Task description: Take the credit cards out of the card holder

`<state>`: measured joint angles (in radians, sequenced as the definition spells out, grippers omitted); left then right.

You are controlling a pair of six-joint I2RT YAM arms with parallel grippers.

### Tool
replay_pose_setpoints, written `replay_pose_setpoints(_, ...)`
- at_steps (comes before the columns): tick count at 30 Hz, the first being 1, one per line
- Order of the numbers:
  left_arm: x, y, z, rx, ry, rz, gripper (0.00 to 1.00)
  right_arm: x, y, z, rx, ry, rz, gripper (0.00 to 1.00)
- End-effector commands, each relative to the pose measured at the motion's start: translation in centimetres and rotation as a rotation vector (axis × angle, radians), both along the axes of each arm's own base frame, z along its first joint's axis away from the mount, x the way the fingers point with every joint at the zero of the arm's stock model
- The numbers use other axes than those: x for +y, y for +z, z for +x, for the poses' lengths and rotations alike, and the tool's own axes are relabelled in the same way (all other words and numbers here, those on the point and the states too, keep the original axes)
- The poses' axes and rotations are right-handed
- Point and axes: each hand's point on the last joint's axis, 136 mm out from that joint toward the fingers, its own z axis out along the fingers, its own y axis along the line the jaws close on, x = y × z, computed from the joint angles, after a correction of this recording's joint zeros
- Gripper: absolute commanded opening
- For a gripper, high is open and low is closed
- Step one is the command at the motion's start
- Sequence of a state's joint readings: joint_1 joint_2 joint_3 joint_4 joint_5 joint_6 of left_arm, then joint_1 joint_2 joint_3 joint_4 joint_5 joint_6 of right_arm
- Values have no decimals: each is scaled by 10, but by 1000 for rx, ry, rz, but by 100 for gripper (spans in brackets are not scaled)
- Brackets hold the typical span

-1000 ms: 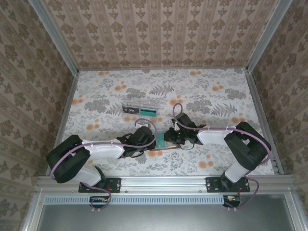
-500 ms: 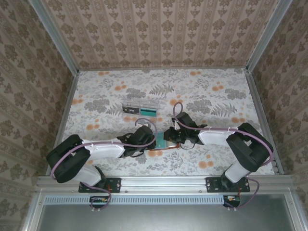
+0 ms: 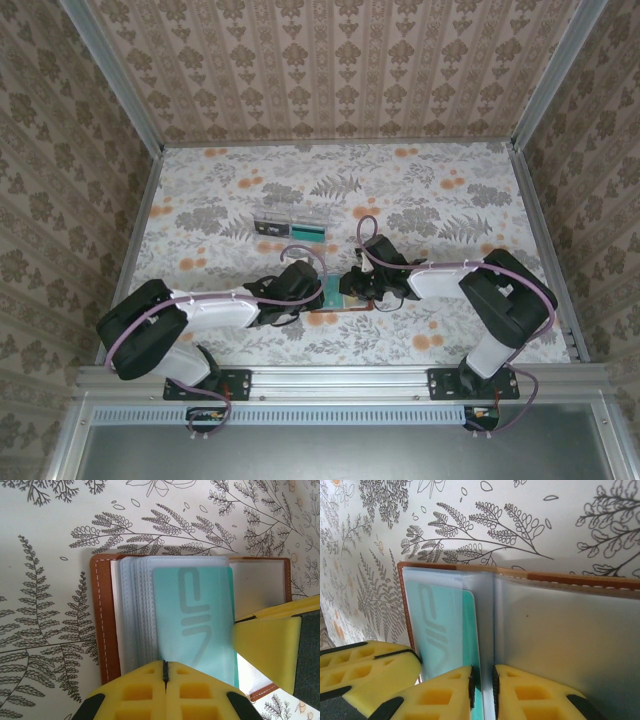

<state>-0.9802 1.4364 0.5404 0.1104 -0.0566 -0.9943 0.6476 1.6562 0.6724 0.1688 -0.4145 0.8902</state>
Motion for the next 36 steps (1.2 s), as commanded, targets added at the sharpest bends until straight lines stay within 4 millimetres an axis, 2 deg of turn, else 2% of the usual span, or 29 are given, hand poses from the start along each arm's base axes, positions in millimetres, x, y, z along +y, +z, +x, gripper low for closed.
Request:
replay_pose_setpoints(1, 6, -10, 0, 29, 12, 44, 0, 10, 3, 0, 5, 29, 54, 20)
replay_pose_setpoints(11, 6, -11, -1, 32, 12, 44, 0, 11, 5, -1, 7, 28, 73, 17)
replay_pose_setpoints(18, 9, -12, -1, 32, 23, 51, 0, 3, 2, -1, 10, 15, 52, 6)
replay_pose_setpoints(20, 13, -12, -1, 32, 32, 60, 0, -1, 0, 0, 14, 3, 45, 6)
replay_pose_setpoints(22, 18, -12, -1, 33, 45, 80, 0, -6, -3, 1, 20, -9, 41, 0)
replay_pose_setpoints(30, 33, -15, -3, 38, 78, 104, 0, -16, -6, 3, 28, -34, 42, 0)
replay_pose_setpoints(36, 34, -16, -4, 41, 77, 103, 0, -16, -3, 3, 23, -30, 42, 0)
